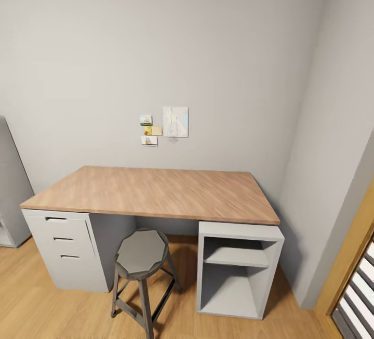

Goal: Attach the digital camera to the camera tripod in the bedroom.

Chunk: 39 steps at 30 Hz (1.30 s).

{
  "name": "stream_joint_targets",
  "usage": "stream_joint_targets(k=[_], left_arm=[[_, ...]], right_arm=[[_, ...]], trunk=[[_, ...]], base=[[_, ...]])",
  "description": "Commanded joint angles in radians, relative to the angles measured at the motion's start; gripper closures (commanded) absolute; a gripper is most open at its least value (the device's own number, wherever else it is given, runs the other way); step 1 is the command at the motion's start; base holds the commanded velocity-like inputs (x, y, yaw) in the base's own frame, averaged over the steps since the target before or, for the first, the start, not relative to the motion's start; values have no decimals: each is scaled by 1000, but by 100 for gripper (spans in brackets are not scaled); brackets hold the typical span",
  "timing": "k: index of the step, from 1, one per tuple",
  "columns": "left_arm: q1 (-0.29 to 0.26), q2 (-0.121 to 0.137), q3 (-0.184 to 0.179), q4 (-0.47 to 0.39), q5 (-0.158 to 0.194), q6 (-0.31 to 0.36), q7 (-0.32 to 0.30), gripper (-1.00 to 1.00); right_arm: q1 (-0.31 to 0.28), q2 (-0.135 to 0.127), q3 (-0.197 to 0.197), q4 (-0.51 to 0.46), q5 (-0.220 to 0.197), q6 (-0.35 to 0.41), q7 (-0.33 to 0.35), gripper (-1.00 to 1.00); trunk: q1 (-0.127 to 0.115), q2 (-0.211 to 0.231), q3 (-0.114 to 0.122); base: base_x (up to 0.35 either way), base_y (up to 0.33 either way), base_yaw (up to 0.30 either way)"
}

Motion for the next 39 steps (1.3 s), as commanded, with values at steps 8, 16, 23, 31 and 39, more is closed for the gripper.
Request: stream_joint_targets(k=[8, 16, 23, 31, 39], left_arm=[[0, -1, 7, 0, 1, 0, 0, -100], [0, -12, 7, -1, 2, 0, 0, -100], [0, -33, 10, 1, 2, 0, 0, -100], [0, -36, 11, 1, 2, -1, 2, -100], [0, -37, 9, 1, 2, 0, 2, -100]], right_arm=[[0, 0, -1, 0, 9, -3, -1, -100], [0, -1, 0, 0, 9, -2, -1, -100], [0, -1, -1, 0, 8, -3, -1, -100], [0, -1, 4, 0, 10, 1, -1, -100], [0, 1, 10, 0, 14, 2, -1, -100]], trunk=[[0, 0, 3], [0, 0, 5], [0, 0, 5], [0, 0, 5], [0, 0, 5]], base=[[0, 0, 265], [0, 0, 265], [0, 0, 201], [0, 0, 20], [72, -15, 2]])
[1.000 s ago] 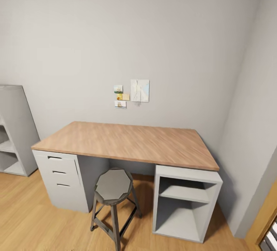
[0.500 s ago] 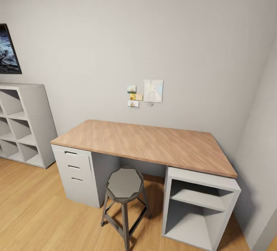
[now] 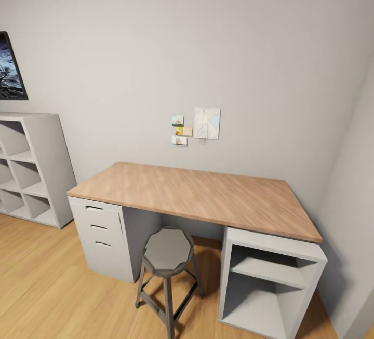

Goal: Attach the digital camera to the camera tripod in the bedroom.

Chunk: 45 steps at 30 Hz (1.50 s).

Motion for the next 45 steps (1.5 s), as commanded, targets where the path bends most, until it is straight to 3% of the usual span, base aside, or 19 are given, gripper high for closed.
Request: stream_joint_targets(k=[1, 23, 28, 32, 34, 45], left_arm=[[0, 0, 8, 0, 2, -1, 0, -100], [0, 0, 10, -1, 5, -3, 3, -100], [0, 1, 11, -1, 24, -24, 3, -100], [0, 1, 10, 1, 56, -57, 4, -100], [0, 1, 10, 3, 89, -75, 5, -100], [0, 0, 8, 4, 103, -82, 4, -100]], right_arm=[[0, 0, 0, 0, 8, -3, -1, -100], [0, 3, 0, 0, 7, 2, -1, -100], [0, 4, -1, 0, 6, 1, -1, -100], [0, 3, -2, 0, 6, -4, -2, -100], [0, 2, -3, 0, 6, -7, -2, -100], [0, 1, -10, 0, 2, -8, -2, -100]], trunk=[[0, 0, -1], [0, 0, -1], [0, 0, -1], [0, 0, -1], [0, 0, -1], [0, 0, -1]], base=[[239, -79, 0], [199, -83, 0], [10, -5, 1], [3, -1, 106], [1, 0, 229], [0, 0, 260]])
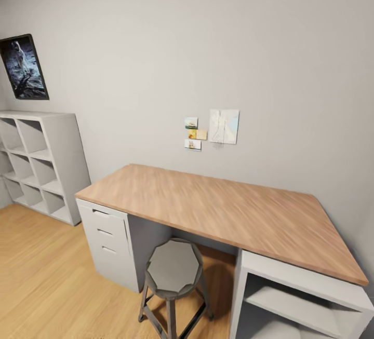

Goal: Attach the digital camera to the camera tripod in the bedroom.

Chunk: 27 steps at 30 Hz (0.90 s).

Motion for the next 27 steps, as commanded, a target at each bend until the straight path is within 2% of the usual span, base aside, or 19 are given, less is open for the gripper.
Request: stream_joint_targets(k=[1, 9, 23, 27], left_arm=[[0, -1, 8, 0, -1, -2, 1, -100], [0, -2, 9, 0, 1, -2, 4, -100], [0, -1, 9, 0, 4, -2, 4, -100], [0, -1, 9, 0, 4, -2, 4, -100]], right_arm=[[0, 0, -1, 0, 8, -3, -1, -100], [0, 0, -2, 0, 8, -3, 0, -100], [0, -1, 3, 0, 12, -4, 1, -100], [0, -2, 3, 0, 12, -4, 1, -100]], trunk=[[0, 0, -1], [0, 0, -1], [0, 0, -1], [0, 0, -1]], base=[[0, 0, 266], [0, -20, 267], [0, -227, 267], [0, -97, 267]])
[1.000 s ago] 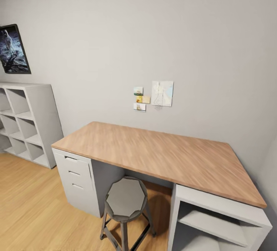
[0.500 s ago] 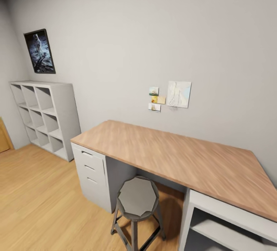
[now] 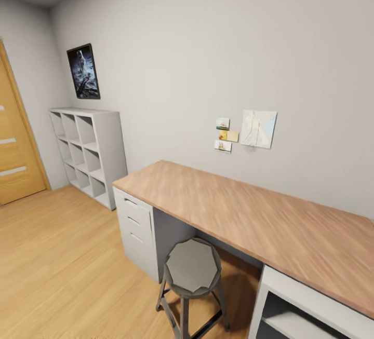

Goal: Attach the digital camera to the camera tripod in the bedroom.

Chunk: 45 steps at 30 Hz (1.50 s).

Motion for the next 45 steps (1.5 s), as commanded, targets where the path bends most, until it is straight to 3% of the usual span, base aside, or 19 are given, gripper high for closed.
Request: stream_joint_targets(k=[1, 45], left_arm=[[0, -1, 8, 0, -1, -2, 1, -100], [0, 0, 7, 1, -1, -1, 0, -100]], right_arm=[[0, 0, -1, 0, 8, -4, -1, -100], [0, 0, 0, 0, 8, -2, -1, -100]], trunk=[[0, 0, -1], [0, 0, -1]], base=[[0, -45, 267], [0, -3, 268]])
